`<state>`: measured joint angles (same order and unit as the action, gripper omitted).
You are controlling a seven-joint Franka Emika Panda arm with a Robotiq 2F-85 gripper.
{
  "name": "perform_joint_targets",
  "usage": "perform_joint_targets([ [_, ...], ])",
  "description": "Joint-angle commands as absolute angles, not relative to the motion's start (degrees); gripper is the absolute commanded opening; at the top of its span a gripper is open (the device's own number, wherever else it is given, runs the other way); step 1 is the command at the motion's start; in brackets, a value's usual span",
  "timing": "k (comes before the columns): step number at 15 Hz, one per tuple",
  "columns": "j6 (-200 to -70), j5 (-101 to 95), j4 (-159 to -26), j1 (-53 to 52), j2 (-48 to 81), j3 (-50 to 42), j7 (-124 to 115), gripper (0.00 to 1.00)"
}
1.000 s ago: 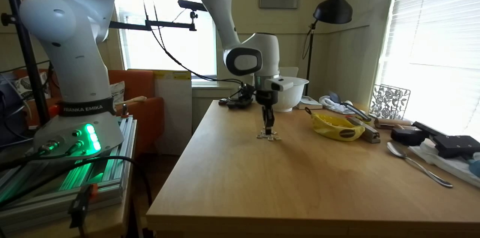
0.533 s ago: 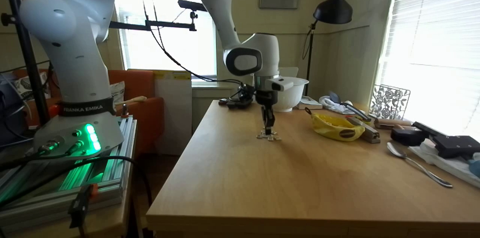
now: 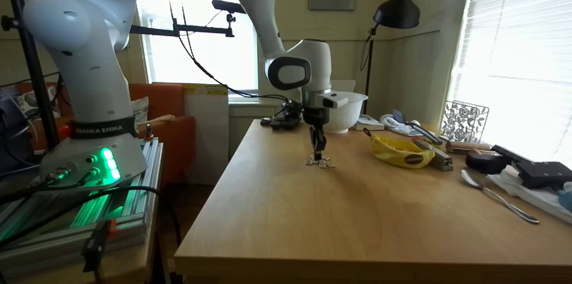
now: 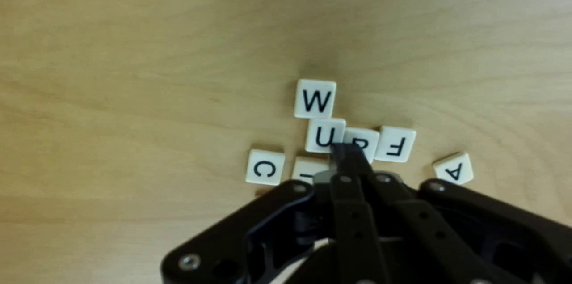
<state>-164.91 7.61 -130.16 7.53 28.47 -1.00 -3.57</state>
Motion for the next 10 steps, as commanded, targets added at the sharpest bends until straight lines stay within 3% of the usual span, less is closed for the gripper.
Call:
perform_joint_targets([
  [1,-164.69,8.05,-131.97,7.65,29.21,-0.12,-2.38,0.00],
  [10,-164.78,7.97,-131.51,7.97,27.43,-1.11,-2.62,0.00],
])
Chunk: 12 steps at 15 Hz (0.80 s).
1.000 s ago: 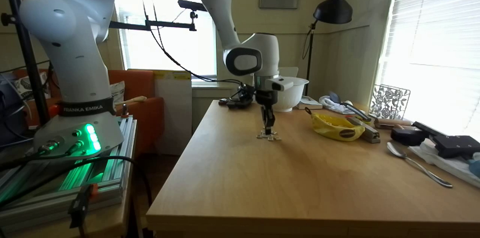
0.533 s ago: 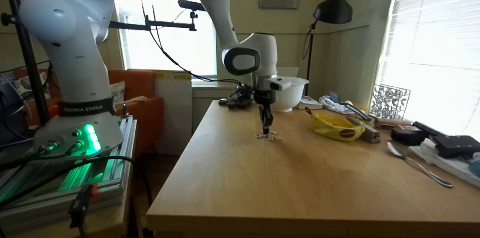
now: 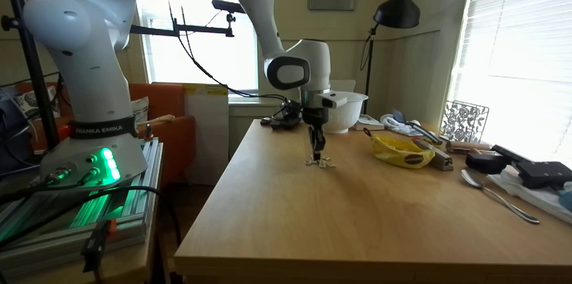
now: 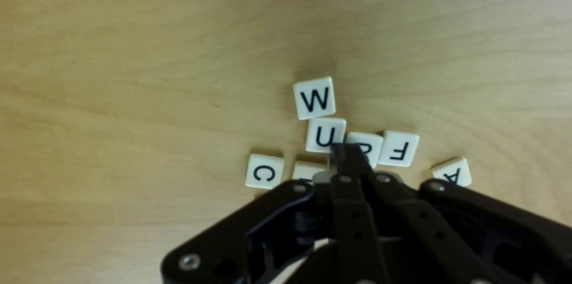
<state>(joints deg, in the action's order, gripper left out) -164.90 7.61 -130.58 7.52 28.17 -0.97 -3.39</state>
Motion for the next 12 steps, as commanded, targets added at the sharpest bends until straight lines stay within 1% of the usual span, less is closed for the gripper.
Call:
perform_joint_targets([
  [1,-164.79,8.14,-131.48,8.20,27.36,-1.03,-2.55,0.00],
  [12,-167.00,10.94,-131.18,12.21,27.40,1.64,-1.92,0.00],
])
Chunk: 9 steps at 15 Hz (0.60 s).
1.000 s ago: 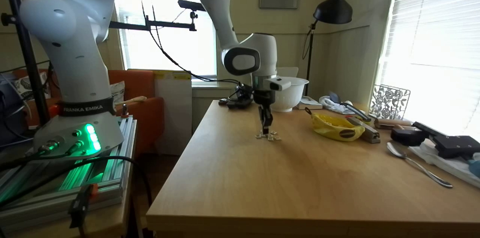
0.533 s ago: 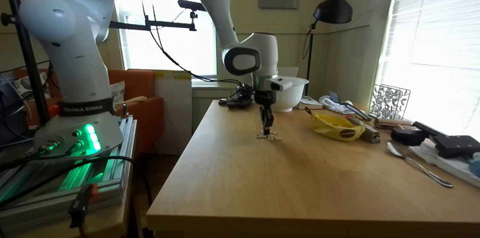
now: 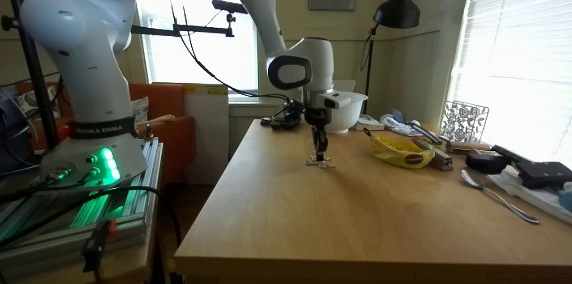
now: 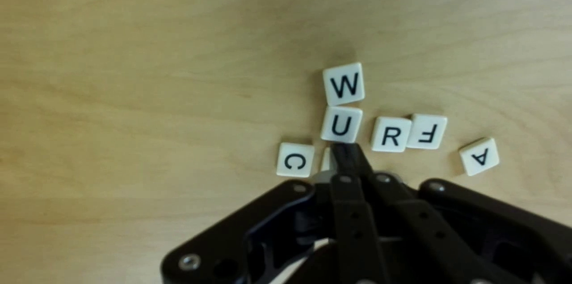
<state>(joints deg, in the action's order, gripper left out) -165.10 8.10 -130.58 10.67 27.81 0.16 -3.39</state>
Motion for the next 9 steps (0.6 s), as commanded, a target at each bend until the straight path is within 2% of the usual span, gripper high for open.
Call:
perform_joint_targets([
  [1,-167.34,11.71,-130.95,12.90,27.60,2.32,-1.77,0.00],
  [9,-167.74,14.52,-130.35,15.17,28.79,5.02,-1.47,0.00],
])
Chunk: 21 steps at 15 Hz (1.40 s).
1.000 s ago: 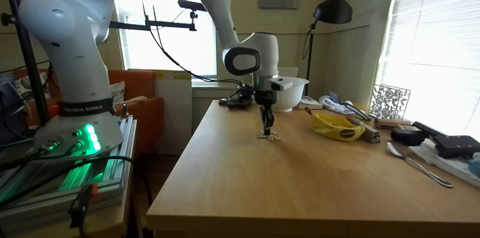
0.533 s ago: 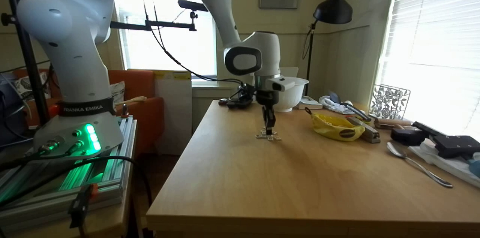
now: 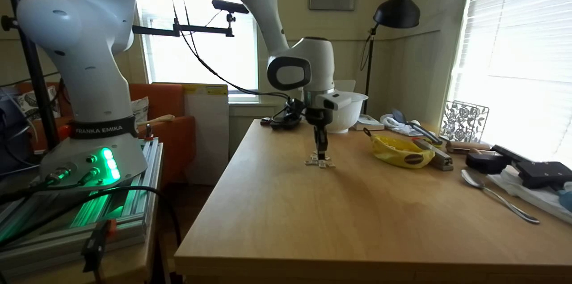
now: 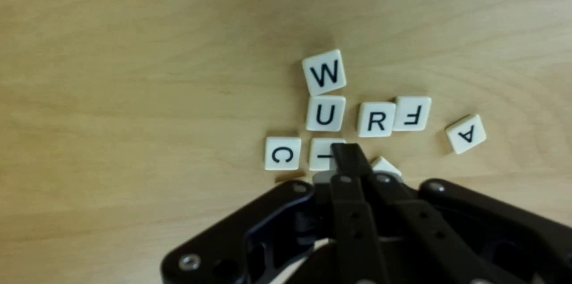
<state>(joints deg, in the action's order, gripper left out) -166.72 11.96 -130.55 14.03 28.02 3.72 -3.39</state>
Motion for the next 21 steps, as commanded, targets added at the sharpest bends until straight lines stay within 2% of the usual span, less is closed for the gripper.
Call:
perform_joint_targets([
  [1,-167.83,14.58,-130.27,15.10,29.00,4.90,-1.67,0.00],
  [10,-166.88,13.95,-129.23,15.42,30.20,4.92,-0.85,0.00],
  [21,-164.16,7.51,-128.41,15.30,31.24,6.05,15.45,0.00],
])
